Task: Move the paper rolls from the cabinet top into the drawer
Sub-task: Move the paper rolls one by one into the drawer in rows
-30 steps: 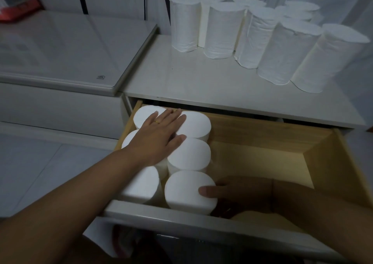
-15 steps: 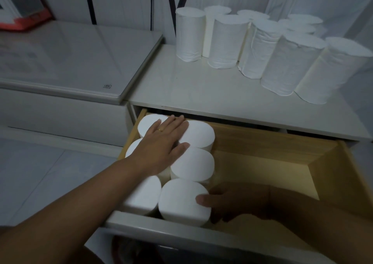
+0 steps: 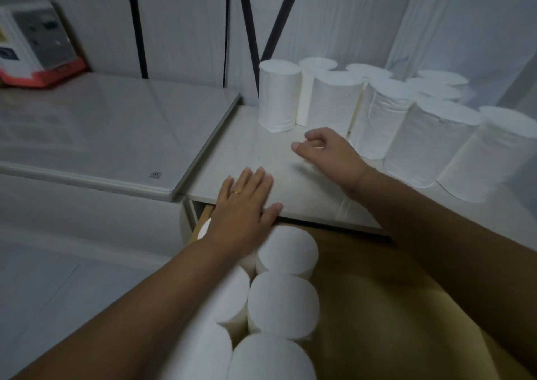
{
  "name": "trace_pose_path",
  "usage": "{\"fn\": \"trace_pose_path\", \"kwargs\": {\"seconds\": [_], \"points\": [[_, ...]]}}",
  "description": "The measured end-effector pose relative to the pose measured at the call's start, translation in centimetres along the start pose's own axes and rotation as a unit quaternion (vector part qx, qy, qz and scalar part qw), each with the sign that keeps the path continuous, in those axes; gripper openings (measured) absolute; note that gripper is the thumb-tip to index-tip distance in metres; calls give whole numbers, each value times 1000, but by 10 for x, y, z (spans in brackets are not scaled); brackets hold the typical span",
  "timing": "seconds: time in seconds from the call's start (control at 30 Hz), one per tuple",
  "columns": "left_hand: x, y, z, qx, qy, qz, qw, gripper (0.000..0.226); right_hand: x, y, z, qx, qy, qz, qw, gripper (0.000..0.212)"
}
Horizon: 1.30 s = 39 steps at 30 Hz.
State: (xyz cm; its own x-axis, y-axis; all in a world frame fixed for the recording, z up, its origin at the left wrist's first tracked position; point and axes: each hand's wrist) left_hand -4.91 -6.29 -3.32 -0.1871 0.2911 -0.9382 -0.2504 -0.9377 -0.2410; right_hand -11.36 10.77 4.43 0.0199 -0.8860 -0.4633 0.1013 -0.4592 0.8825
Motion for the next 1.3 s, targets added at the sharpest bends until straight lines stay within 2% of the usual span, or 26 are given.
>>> {"fn": "trace_pose_path", "kwargs": {"seconds": [0.3,0.47,0.7,0.8,0.9,1.03,1.17,1.3], "points": [[19,-6,3,-33,-63,-5,997,69,65,-10,123,9,-123,25,992,90],[20,-6,4,-38,-81,-25,996,62,84,-16,139,-3,-174,55,983,89],[20,-6,5,-39,-91,-26,995,56,87,-23,145,-44,-103,45,993,86],[19,-7,5,-37,-93,-23,995,56,85,-16,157,-51,-131,27,990,100],[20,-7,5,-38,-94,-25,995,58,86,-11,166,-39,-89,85,992,115],[21,-6,5,-38,-102,-28,994,55,88,-12,175,-50,-57,132,988,124],[22,-6,5,-39,-110,-31,993,54,91,-12,180,-58,-58,131,988,124],[24,-5,5,-38,-112,-28,993,52,91,-10,180,-80,-67,95,990,112]]}}
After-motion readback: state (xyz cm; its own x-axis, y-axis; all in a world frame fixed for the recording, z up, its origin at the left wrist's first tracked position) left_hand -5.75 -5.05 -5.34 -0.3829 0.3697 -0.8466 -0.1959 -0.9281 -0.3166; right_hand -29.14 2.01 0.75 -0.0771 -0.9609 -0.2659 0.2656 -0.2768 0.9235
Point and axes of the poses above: each hand's wrist, its own z-axis towards the middle knuckle, its own x-axis out of the palm, y = z × x, and after that the axes turned 3 degrees about -y, right-handed
